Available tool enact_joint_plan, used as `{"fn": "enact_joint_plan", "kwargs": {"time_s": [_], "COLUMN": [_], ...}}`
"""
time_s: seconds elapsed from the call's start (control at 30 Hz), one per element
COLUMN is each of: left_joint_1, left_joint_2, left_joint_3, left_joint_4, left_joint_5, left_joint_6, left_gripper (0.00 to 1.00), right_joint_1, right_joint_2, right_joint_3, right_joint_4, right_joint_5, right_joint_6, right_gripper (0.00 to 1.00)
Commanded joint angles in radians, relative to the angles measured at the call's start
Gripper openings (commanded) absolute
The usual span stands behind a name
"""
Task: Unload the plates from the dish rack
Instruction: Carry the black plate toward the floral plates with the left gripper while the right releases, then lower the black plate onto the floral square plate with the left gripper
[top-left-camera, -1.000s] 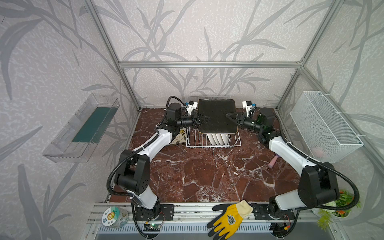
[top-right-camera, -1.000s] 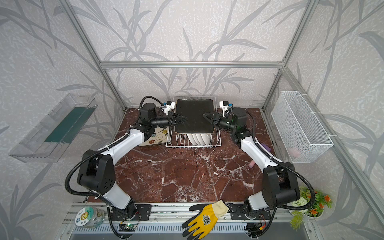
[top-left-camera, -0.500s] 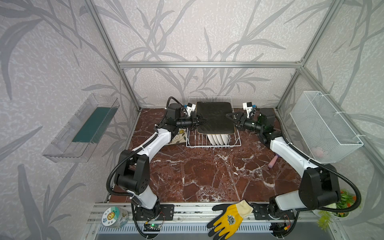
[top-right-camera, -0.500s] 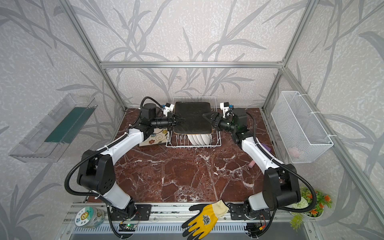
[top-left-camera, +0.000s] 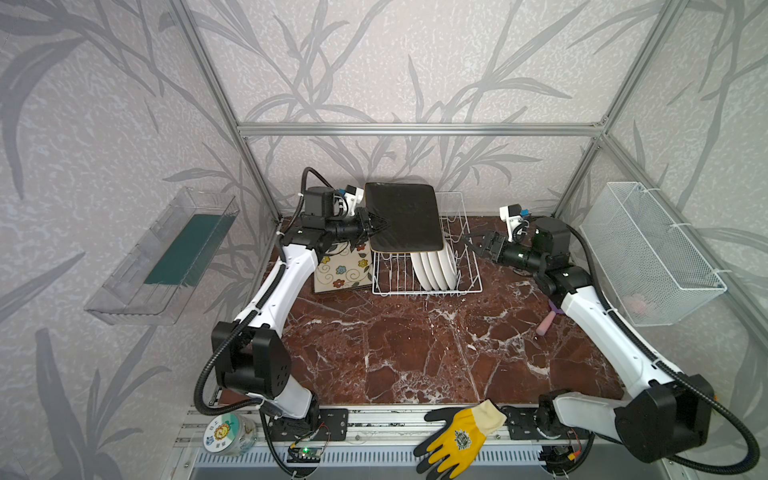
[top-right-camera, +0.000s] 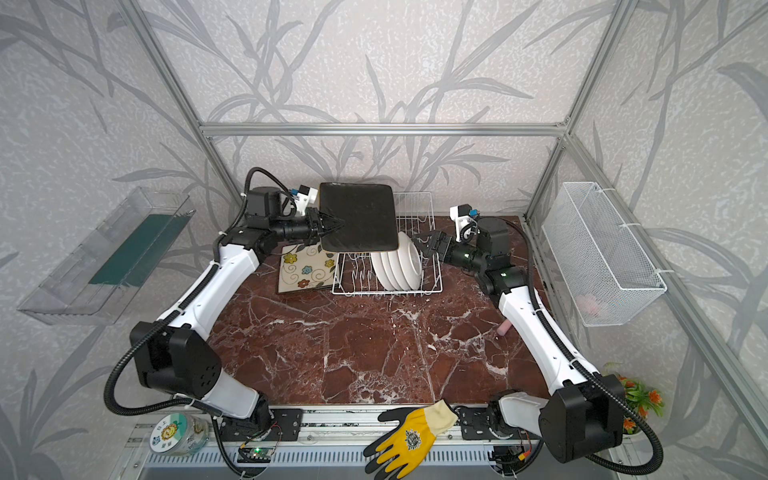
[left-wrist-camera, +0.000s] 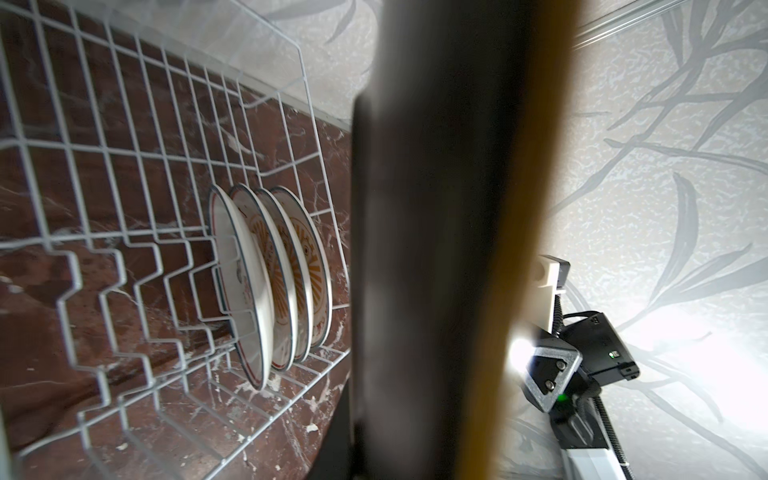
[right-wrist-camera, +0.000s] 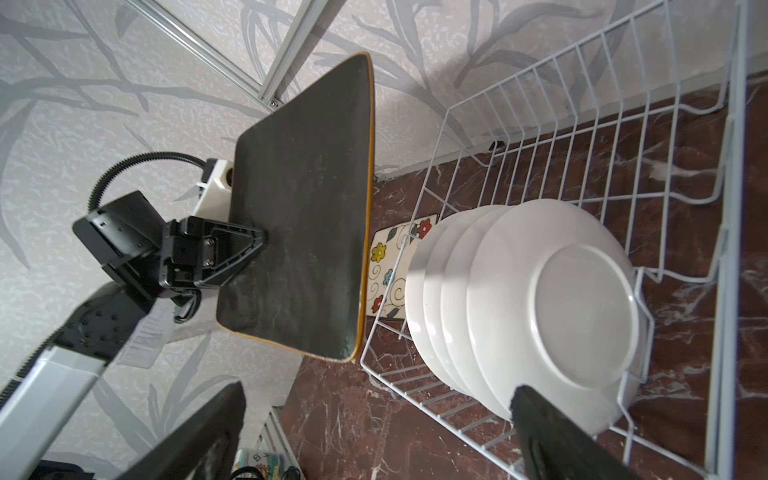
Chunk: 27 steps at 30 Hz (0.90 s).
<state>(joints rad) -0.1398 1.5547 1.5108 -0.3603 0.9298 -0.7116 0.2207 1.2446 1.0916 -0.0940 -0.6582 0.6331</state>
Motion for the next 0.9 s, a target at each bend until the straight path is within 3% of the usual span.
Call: {"fn": "enact_joint_plan", "kwargs": {"time_s": [0.0, 0.37, 0.57, 0.87], "left_joint_1": [0.039, 0.221, 0.254, 0.314], "left_joint_2": [-0.102, -0.087, -0.094, -0.085], "left_joint_3": [0.123, 0.362, 0.276, 0.147], "left_joint_4": [-0.150, -0.656, -0.647, -0.563], "left_joint_5": [-0.014, -0.225, -0.316, -0.356], "left_joint_6": [0.197, 0.509, 0.530, 0.524], "left_gripper": [0.00, 0.00, 0.00, 0.00], "right_joint_1": [-0.001, 0.083, 0.175, 0.192], "right_joint_2": [-0.026, -0.054, -0.024, -0.019], "right_joint_3": [0.048, 0.070, 0.101, 0.099], "right_joint_4": [-0.108, -0.164, -0.198, -0.179], "right_joint_5": [0.005, 0.052, 0.118, 0.123], "right_joint_6": [-0.125, -0.251, -0.314, -0.291], "right_gripper": [0.99, 0.99, 0.99, 0.99]}}
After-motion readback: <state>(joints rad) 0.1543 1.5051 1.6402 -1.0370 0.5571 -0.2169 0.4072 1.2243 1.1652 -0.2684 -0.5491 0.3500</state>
